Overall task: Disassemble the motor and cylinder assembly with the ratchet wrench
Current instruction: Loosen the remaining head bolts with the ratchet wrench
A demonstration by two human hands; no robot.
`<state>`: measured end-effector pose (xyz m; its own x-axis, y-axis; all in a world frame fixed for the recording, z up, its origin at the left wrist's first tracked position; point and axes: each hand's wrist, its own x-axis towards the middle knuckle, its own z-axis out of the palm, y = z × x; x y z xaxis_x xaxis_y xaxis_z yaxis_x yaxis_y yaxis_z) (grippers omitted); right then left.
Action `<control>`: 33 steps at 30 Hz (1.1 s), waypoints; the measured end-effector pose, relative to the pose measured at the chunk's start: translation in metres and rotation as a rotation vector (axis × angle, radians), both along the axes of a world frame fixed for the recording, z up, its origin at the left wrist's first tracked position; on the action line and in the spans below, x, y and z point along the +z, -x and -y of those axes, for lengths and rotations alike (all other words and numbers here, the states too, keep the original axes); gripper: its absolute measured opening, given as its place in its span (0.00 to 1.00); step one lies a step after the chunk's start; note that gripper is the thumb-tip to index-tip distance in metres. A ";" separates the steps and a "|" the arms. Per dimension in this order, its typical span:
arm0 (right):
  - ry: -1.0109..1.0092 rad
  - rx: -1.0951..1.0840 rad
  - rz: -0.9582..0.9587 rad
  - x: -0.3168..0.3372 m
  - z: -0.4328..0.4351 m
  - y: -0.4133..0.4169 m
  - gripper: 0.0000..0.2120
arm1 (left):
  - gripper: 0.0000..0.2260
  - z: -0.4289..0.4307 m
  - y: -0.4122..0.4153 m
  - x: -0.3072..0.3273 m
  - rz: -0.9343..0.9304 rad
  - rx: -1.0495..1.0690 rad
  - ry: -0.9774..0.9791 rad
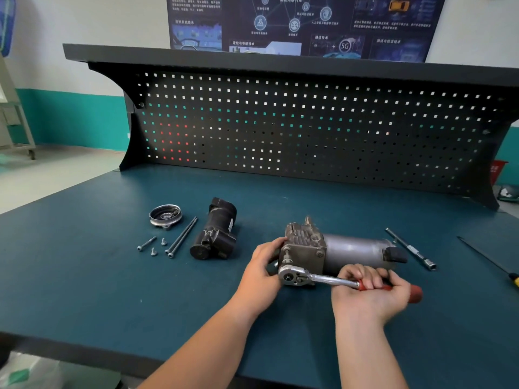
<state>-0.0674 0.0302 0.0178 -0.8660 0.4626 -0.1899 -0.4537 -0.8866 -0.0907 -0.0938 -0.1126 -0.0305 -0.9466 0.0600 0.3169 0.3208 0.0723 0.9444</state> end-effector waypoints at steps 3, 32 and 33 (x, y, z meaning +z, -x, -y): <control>-0.067 0.012 0.032 0.006 -0.001 0.006 0.16 | 0.26 0.002 0.001 0.001 0.016 -0.011 -0.010; -0.547 -0.052 -0.103 0.042 0.017 0.018 0.16 | 0.25 -0.004 0.005 0.001 -0.101 0.163 0.195; -0.594 -0.052 -0.112 0.045 0.019 0.019 0.14 | 0.23 -0.004 0.005 0.001 -0.097 0.167 0.179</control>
